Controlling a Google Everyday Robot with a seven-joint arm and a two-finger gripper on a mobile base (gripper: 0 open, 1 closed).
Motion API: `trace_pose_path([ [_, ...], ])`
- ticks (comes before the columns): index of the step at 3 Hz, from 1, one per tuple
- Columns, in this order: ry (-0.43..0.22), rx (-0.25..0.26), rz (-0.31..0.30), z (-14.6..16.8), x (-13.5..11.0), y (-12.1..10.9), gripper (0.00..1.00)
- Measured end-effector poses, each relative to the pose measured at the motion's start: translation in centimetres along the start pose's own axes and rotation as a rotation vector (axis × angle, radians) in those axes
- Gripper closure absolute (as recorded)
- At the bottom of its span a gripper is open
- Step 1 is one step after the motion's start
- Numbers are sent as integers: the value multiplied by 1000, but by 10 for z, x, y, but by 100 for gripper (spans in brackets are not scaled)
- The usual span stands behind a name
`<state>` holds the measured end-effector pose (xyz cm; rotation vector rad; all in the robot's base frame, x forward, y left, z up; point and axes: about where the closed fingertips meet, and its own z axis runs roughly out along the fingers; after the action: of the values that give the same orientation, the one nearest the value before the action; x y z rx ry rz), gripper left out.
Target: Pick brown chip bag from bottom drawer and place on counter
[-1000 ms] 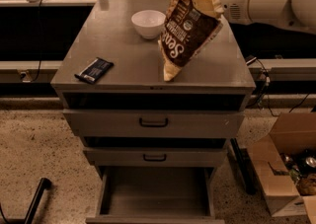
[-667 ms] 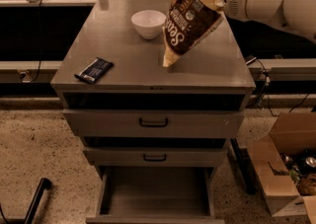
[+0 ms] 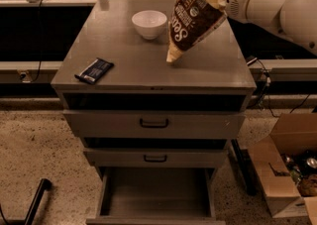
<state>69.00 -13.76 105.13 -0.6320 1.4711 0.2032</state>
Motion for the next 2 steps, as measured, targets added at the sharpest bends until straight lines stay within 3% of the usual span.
trace_pose_path([
  [2, -2, -6, 0, 2, -1, 3, 12],
])
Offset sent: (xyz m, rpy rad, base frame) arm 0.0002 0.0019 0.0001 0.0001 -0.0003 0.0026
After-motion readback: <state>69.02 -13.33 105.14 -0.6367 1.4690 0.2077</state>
